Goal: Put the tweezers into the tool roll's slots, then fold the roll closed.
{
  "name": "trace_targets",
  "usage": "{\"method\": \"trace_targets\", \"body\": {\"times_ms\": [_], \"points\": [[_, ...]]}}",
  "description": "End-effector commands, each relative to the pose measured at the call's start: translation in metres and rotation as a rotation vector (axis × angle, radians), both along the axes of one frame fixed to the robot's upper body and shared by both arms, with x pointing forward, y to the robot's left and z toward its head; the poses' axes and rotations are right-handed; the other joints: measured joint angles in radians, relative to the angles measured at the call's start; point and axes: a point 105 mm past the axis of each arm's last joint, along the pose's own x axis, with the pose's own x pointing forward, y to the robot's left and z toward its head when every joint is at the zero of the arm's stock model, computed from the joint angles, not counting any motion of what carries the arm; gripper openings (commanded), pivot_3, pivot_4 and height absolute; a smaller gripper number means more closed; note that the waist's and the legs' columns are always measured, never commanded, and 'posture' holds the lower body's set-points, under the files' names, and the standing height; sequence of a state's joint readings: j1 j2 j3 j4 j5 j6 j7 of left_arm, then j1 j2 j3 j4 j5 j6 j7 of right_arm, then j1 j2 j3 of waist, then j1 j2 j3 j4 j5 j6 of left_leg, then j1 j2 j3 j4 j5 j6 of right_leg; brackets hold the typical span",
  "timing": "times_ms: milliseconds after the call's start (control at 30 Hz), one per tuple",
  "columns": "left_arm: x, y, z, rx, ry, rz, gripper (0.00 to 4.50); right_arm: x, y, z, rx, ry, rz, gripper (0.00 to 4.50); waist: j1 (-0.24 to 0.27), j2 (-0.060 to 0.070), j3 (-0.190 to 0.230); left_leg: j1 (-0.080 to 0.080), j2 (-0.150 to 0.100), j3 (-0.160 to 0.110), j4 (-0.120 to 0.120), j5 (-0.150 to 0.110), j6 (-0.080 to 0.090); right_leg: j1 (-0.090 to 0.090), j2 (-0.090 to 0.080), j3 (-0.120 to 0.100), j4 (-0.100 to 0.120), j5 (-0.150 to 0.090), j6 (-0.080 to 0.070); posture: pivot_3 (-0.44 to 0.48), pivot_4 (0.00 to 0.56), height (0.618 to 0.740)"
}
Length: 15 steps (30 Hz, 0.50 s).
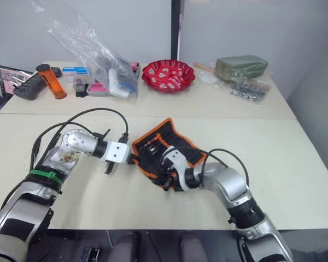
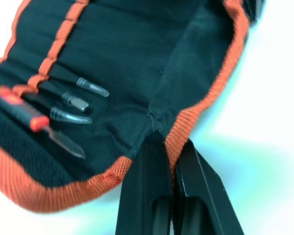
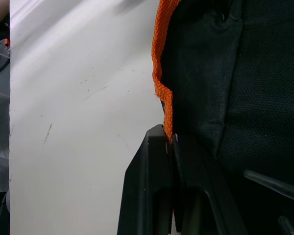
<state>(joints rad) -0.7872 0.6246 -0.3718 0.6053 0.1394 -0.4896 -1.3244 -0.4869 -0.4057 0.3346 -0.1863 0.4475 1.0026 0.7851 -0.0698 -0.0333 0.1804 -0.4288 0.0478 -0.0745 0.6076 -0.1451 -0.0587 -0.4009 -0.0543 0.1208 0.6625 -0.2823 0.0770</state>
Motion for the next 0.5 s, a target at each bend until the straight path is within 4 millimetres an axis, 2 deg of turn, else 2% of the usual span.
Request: {"method": "trace_targets", "body": {"times_ms": [33, 67, 100, 300, 367, 433, 500], "points": [[-0.010, 0.017, -0.035, 0.148, 0.087, -0.002, 0.02, -0.003, -0.001, -0.006, 0.000, 0.036, -0.011, 0.00, 0.000, 0.000, -0.001, 0.001, 0.000, 0.000, 0.000, 0.000, 0.000, 0.001, 0.000, 0.000, 0.000, 0.000, 0.000, 0.000, 0.150, 0.740], [-0.010, 0.016, -0.035, 0.147, 0.084, -0.008, 0.02, -0.003, -0.002, -0.004, 0.012, 0.039, -0.015, 0.00, 0.000, 0.000, -0.001, 0.003, 0.000, 0.000, 0.000, 0.000, 0.000, 0.003, 0.000, 0.000, 0.000, 0.000, 0.000, 0.000, 0.150, 0.740], [-0.009, 0.015, -0.035, 0.152, 0.076, -0.017, 0.00, -0.006, -0.002, 0.005, 0.057, 0.055, 0.003, 0.29, 0.000, 0.000, -0.001, 0.005, 0.000, 0.000, 0.000, 0.000, 0.000, 0.006, 0.000, 0.000, 0.000, -0.001, 0.000, 0.000, 0.150, 0.740], [-0.006, 0.010, -0.032, 0.157, 0.045, -0.040, 0.00, -0.011, -0.011, 0.058, 0.298, 0.104, 0.043, 2.20, 0.001, 0.000, -0.001, 0.006, 0.000, 0.000, 0.000, 0.000, 0.000, 0.008, 0.000, 0.000, 0.000, -0.002, 0.000, 0.000, 0.150, 0.740], [-0.006, 0.010, -0.031, 0.156, 0.041, -0.042, 0.00, -0.007, -0.014, 0.067, 0.330, 0.093, 0.031, 2.90, 0.001, 0.000, -0.001, 0.007, 0.000, 0.000, 0.000, 0.000, 0.000, 0.008, 0.000, 0.000, 0.000, -0.002, 0.000, 0.000, 0.150, 0.740], [-0.004, 0.009, -0.029, 0.153, 0.024, -0.047, 0.00, 0.000, -0.017, 0.067, 0.322, 0.078, 0.001, 2.90, 0.001, 0.000, -0.001, 0.008, 0.000, 0.000, 0.000, 0.000, 0.000, 0.009, 0.000, 0.000, 0.000, -0.002, 0.000, 0.000, 0.150, 0.740], [-0.002, 0.007, -0.026, 0.153, 0.006, -0.051, 0.00, 0.009, -0.018, 0.058, 0.281, 0.046, -0.040, 2.45, 0.002, 0.000, -0.001, 0.008, 0.000, 0.000, 0.000, 0.000, 0.000, 0.009, 0.000, 0.000, 0.000, -0.002, 0.000, 0.000, 0.150, 0.740]]}}
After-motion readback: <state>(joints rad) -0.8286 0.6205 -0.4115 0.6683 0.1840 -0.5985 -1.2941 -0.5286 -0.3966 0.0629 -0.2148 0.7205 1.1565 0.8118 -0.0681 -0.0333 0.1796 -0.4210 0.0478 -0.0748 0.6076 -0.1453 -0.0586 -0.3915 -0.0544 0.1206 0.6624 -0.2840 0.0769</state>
